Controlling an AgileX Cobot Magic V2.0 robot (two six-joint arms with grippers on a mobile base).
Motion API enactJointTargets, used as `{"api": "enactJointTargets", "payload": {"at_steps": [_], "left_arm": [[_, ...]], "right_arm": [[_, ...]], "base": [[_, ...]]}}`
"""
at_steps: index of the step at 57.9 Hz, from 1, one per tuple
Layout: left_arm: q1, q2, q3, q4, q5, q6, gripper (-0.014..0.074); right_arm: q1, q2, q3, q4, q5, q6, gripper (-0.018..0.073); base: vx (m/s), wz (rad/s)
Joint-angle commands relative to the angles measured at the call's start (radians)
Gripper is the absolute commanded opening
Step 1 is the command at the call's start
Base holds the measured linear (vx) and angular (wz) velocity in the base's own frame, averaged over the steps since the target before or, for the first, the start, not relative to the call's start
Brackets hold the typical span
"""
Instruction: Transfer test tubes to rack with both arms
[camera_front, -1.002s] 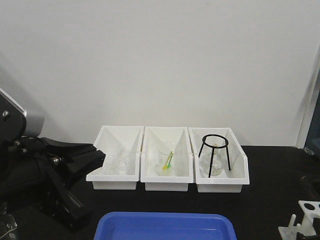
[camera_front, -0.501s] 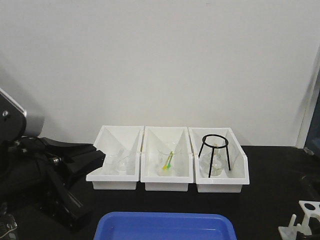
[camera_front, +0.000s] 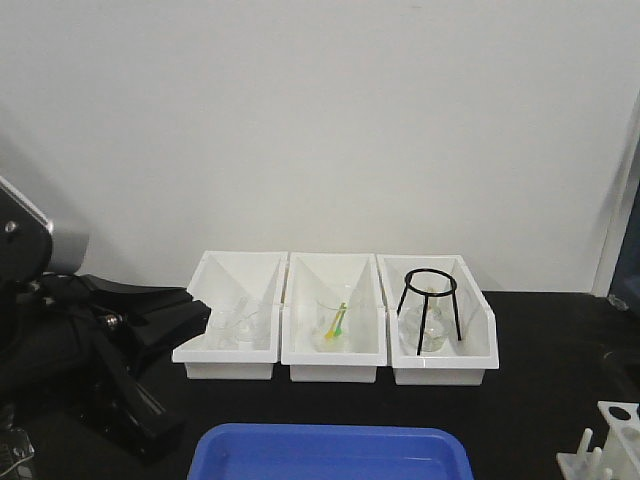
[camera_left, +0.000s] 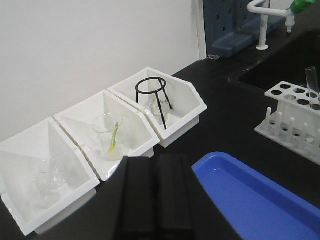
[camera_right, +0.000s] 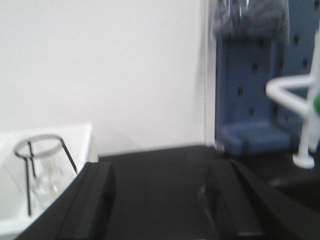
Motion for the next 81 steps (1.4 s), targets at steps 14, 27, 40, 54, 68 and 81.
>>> {"api": "enactJointTargets", "payload": {"at_steps": [14, 27, 40, 54, 68, 81], "left_arm": [[0.000, -0.019, -0.014, 0.025, -0.003, -0.050, 0.0029], [0.076, -0.064, 0.169, 0.025, -0.034, -0.133, -0.0021], [0.101, -0.267, 0.400, 0.022, -0.099, -0.183, -0.0017], [0.101, -0.463, 0.484, 0.024, -0.139, -0.173, -0.0015], [0.101, -0.530, 0.486, 0.021, -0.131, -0.174, -0.0015], [0.101, -0.528, 0.489, 0.021, -0.110, -0.174, -0.0015]], "right_arm": [[-0.006, -0.499, -0.024, -0.426, 0.401, 0.313, 0.0001], [0.095, -0.763, -0.024, -0.722, 0.631, 0.678, -0.0011], [0.271, -0.818, -0.024, -0.821, 0.646, 0.815, -0.0008], [0.363, -0.816, -0.024, -0.819, 0.647, 0.812, -0.0006], [0.361, -0.816, -0.024, -0.819, 0.650, 0.810, -0.0004], [0.361, -0.816, -0.024, -0.819, 0.651, 0.810, -0.0004]], "base": [[0.00, 0.00], [0.00, 0.00], [0.00, 0.00], [0.00, 0.00], [0.00, 0.00], [0.00, 0.00]]}}
